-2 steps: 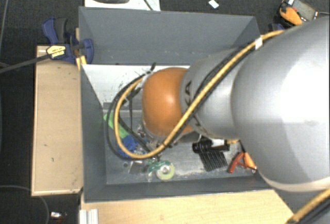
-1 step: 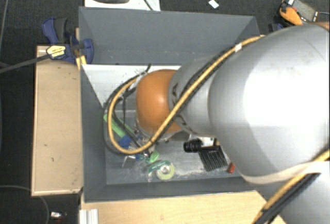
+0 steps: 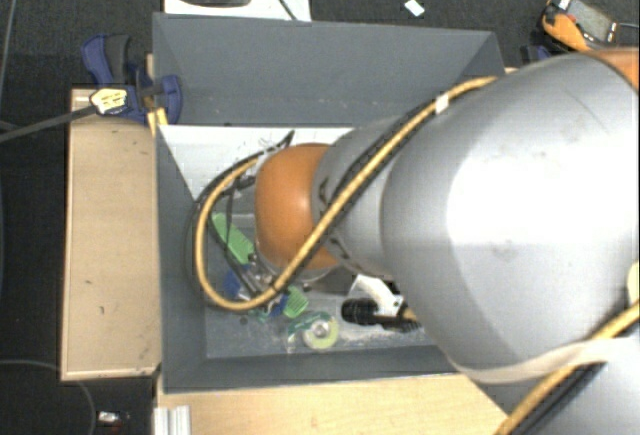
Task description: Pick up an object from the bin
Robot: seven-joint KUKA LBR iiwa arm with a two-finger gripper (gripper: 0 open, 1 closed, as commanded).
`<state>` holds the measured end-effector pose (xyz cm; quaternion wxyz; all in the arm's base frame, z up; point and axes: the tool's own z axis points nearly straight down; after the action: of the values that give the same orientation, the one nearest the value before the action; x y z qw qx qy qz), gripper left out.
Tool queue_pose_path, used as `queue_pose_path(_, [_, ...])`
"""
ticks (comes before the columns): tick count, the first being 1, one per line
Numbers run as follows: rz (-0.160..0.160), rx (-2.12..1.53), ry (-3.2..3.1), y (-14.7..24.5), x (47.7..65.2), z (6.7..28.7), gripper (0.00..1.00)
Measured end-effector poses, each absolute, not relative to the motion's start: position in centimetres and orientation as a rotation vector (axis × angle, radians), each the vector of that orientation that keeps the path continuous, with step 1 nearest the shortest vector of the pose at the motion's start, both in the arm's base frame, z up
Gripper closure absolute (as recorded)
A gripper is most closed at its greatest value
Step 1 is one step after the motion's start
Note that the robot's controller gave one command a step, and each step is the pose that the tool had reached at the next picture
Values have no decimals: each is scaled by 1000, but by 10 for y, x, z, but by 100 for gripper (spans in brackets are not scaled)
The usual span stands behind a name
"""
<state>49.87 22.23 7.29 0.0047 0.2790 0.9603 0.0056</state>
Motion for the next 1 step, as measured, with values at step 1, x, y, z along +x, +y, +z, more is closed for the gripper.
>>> queue_pose_path(1, [18,875,3007,222,499,73,100])
